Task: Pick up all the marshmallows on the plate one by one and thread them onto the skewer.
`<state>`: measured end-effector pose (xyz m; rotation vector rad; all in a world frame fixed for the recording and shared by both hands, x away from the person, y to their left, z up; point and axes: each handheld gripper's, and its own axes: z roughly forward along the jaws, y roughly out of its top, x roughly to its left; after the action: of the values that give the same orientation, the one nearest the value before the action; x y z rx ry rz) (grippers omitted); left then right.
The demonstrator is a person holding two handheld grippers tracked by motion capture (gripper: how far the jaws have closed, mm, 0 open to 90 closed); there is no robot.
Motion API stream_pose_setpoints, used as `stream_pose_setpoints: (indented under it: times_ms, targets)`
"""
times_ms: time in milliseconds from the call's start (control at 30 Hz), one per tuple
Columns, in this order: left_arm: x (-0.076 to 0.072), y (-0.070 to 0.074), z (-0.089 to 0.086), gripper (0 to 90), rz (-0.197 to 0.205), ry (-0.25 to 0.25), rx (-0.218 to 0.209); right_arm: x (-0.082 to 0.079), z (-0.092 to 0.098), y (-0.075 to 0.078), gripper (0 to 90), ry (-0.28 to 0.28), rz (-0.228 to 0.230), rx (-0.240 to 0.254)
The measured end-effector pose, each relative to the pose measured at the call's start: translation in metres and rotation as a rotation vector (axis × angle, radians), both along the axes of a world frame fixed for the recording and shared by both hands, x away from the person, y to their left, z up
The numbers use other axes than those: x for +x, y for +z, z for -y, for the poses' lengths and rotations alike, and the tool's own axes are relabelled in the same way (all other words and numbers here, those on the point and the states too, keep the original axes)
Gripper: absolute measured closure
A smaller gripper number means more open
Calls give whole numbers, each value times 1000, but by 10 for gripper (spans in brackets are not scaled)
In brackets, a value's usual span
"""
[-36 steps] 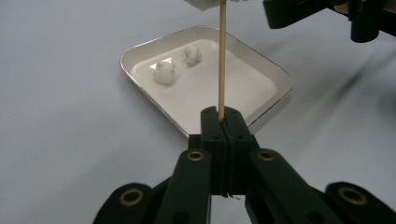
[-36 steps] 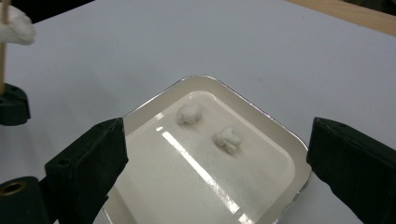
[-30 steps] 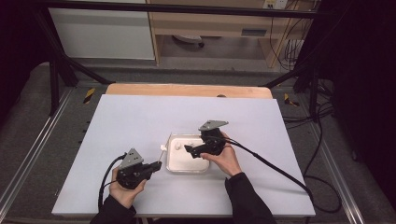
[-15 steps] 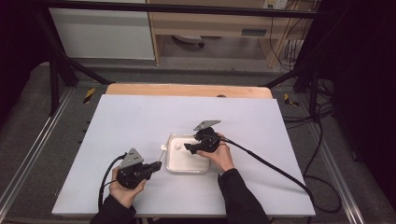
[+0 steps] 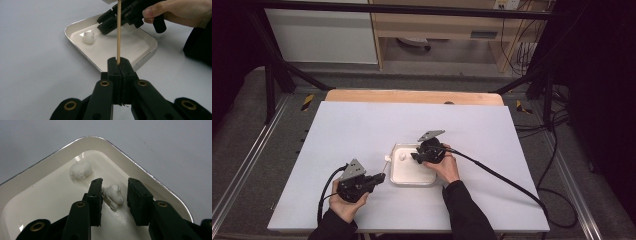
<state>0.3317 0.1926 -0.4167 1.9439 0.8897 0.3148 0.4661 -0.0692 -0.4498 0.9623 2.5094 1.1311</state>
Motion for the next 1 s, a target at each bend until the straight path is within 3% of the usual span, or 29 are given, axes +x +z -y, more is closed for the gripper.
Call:
stream_pose_setpoints:
  times_ms: [167,400,667,1000]
  targets:
    - [0,0,0,889,0,0,-1,0,0,0,729,-2,10,-7]
    - [0,0,0,890,0,-1,1,-1,2,3,766,2,6,-3]
    - [-1,0,3,890,0,-10,4,-15,11,33,771,28,42,47]
    - [-5,0,10,890,3,-42,11,-46,39,76,774,61,94,192]
